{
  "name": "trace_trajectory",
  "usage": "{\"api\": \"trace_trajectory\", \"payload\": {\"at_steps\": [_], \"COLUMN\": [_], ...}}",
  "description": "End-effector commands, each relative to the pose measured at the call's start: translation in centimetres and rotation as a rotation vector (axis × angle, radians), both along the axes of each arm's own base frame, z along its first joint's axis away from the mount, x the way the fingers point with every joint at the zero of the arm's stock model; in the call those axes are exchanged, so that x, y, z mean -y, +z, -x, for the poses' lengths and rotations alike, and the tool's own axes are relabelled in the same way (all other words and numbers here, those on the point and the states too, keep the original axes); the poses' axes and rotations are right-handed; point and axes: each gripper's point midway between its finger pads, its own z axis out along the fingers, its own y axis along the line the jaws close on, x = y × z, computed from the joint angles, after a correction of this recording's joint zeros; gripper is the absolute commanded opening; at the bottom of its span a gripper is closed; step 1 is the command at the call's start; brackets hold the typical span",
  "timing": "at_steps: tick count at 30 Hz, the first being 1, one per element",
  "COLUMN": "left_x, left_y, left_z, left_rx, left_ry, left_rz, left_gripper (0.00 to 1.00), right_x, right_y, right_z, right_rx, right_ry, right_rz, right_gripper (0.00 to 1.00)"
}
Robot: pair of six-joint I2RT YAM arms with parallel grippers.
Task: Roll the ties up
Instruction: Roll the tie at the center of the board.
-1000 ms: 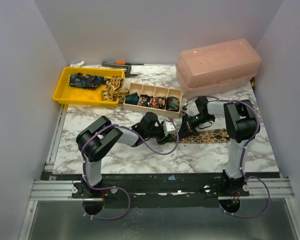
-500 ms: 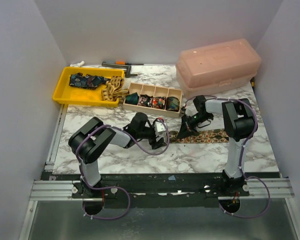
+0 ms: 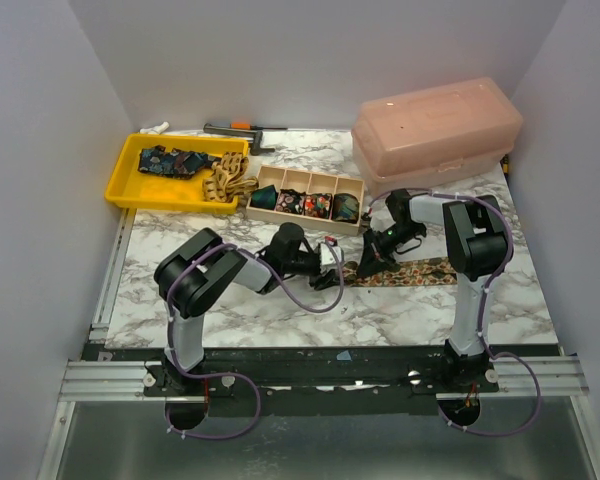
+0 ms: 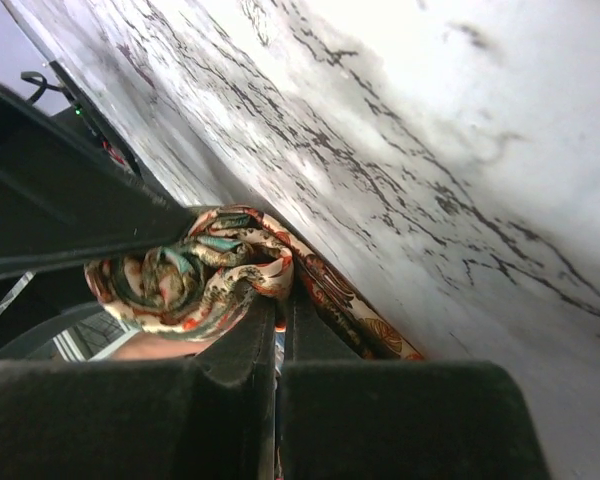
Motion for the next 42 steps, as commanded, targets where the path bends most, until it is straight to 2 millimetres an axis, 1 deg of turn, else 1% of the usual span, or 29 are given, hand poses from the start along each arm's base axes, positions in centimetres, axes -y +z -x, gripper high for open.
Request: {"api": "trace_trajectory", "payload": {"at_steps": [1,3,5,7,9,11,14,16,17,20,23,27,28,31,34,37,39,42], "left_x": [3.3,4.2,4.8,4.9,4.6,3.9,2.7,2.2,2.0,1.4,0.1,-1.7,-2.1,-3.1,-4.0,-4.4,-4.5,-4.5], "left_y": [5.3,5.2,4.0,2.2,-0.2,-2.6,-5.5,-6.7,-7.3,-8.3,-9.8,-11.1,-11.4,-12.0,-12.6,-13.1,-13.4,-13.4], "left_z": [0.9,0.9,0.8,0.6,0.4,0.6,0.5,0.2,0.0,-0.7,-0.8,0.7,1.1,2.1,2.8,3.0,3.0,3.0], "left_rx": [0.071,0.061,0.027,-0.012,-0.056,-0.077,-0.081,-0.078,-0.075,-0.097,-0.128,-0.182,-0.192,-0.206,-0.221,-0.219,-0.219,-0.224], "left_ry": [-0.103,-0.111,-0.116,-0.111,-0.092,-0.078,-0.045,-0.014,-0.004,0.041,0.065,0.041,0.029,0.018,0.012,0.011,0.016,0.019], "left_rz": [0.115,0.109,0.075,0.032,-0.031,-0.090,-0.163,-0.197,-0.215,-0.284,-0.394,-0.521,-0.553,-0.629,-0.686,-0.724,-0.741,-0.749], "left_gripper": [0.48,0.48,0.48,0.48,0.48,0.49,0.49,0.49,0.46,0.39,0.40,0.36,0.35,0.32,0.31,0.30,0.30,0.30], "right_x": [4.5,4.3,4.1,3.9,3.6,3.4,3.1,2.8,2.7,2.2,1.8,1.6,1.7,2.6,3.6,4.4,4.8,4.9], "right_y": [-7.1,-7.1,-7.0,-6.8,-6.6,-6.4,-6.1,-5.9,-5.9,-5.3,-4.0,-2.4,-2.0,-0.8,0.7,2.2,3.1,4.3], "right_z": [1.0,1.0,1.1,1.1,1.0,0.8,0.8,1.0,1.1,1.1,0.7,0.3,0.1,-0.7,-1.6,-2.3,-2.4,-2.3], "right_rx": [0.022,0.024,0.025,0.028,0.037,0.044,0.048,0.051,0.051,0.061,0.103,0.142,0.151,0.171,0.186,0.213,0.218,0.224], "right_ry": [0.103,0.109,0.112,0.114,0.118,0.121,0.130,0.140,0.145,0.148,0.140,0.126,0.119,0.094,0.068,0.052,0.043,0.031], "right_rz": [0.305,0.296,0.283,0.263,0.245,0.228,0.199,0.180,0.176,0.138,0.109,0.086,0.083,0.075,0.052,0.032,0.011,-0.025], "right_gripper": [0.00,0.00,0.00,0.00,0.00,0.00,0.00,0.00,0.00,0.00,0.00,0.00,0.02,0.12,0.29,0.36,0.37,0.41]}}
